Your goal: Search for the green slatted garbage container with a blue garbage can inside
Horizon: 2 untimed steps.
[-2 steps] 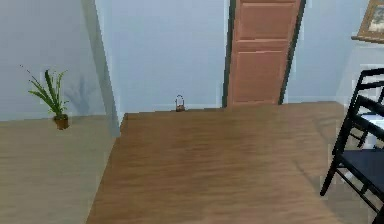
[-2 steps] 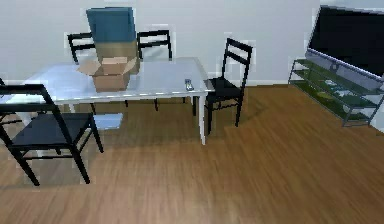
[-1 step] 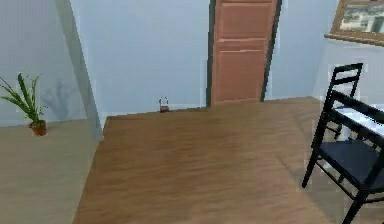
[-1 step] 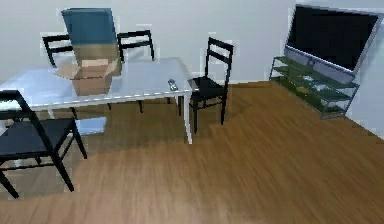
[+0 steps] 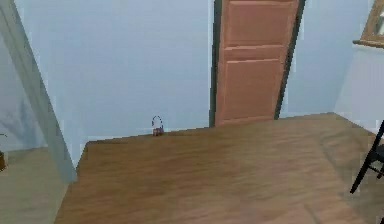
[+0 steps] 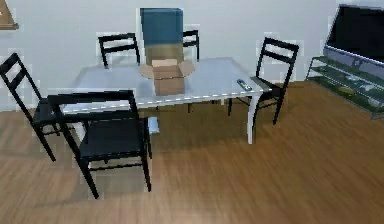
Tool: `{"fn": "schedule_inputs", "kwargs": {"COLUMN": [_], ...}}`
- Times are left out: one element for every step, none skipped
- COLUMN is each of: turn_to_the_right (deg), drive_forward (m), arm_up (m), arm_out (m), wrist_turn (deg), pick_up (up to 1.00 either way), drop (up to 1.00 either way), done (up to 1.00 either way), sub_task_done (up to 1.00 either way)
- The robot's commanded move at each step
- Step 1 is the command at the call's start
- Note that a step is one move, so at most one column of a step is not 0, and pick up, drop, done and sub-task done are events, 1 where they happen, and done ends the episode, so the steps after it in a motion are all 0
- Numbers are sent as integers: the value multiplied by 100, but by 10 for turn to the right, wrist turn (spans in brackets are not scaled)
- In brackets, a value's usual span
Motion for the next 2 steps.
{"fn": "schedule_inputs", "kwargs": {"turn_to_the_right": [-450, -150], "drive_forward": [0, 0], "arm_up": [0, 0], "arm_out": [0, 0], "wrist_turn": [0, 0], "pick_up": [0, 0], "drop": [0, 0], "done": [0, 0], "sub_task_done": [0, 0]}}
